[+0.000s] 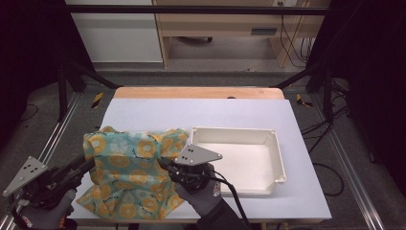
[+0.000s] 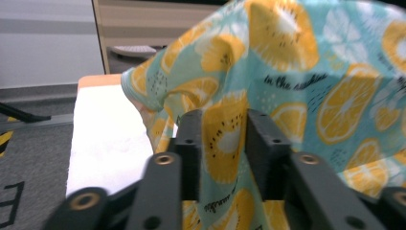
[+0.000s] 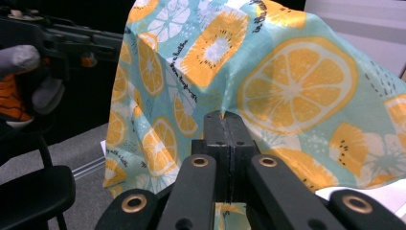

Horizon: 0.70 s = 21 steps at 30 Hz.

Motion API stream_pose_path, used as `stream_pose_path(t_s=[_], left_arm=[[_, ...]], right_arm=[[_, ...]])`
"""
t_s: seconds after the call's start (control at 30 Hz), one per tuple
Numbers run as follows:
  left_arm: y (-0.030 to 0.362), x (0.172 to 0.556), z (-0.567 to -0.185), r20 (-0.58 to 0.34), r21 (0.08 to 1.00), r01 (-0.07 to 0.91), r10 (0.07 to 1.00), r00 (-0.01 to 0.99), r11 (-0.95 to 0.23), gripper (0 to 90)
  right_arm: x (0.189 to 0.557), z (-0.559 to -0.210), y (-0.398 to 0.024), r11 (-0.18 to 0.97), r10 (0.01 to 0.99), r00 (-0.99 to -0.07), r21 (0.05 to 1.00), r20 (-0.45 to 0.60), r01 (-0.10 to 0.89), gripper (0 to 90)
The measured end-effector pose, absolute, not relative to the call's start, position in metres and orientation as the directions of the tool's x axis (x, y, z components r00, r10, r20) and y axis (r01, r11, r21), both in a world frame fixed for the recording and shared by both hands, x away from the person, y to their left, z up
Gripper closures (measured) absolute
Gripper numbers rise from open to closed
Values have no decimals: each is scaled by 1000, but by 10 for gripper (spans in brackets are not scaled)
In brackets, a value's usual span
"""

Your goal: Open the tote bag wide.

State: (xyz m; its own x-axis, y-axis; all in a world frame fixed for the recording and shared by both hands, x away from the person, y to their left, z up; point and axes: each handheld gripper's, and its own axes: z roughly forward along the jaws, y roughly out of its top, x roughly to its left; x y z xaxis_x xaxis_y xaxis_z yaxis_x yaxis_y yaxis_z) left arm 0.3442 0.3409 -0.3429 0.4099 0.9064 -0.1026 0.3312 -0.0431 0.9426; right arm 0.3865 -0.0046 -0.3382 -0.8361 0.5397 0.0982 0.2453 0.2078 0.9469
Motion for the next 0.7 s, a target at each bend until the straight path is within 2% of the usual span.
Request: stream_pose_path(t_s=[0.03, 0.1, 0.5, 0.7], left_arm=[[340, 344, -344, -91, 942, 330, 908, 408, -54, 820], [340, 342, -344, -86, 944, 325, 909, 409, -57, 896], [336, 322, -350, -73, 947, 312, 887, 455, -82, 900], [335, 327, -364, -96, 931, 355, 886, 454, -81, 900]], right_arm=[[386, -338, -4, 207, 535, -839, 948, 98, 242, 900], [385, -338, -4, 208, 527, -845, 950, 93, 234, 900], [383, -349, -3, 247, 519, -850, 935, 93, 253, 900], [389, -360, -2, 245, 536, -837, 928, 113, 282, 900]])
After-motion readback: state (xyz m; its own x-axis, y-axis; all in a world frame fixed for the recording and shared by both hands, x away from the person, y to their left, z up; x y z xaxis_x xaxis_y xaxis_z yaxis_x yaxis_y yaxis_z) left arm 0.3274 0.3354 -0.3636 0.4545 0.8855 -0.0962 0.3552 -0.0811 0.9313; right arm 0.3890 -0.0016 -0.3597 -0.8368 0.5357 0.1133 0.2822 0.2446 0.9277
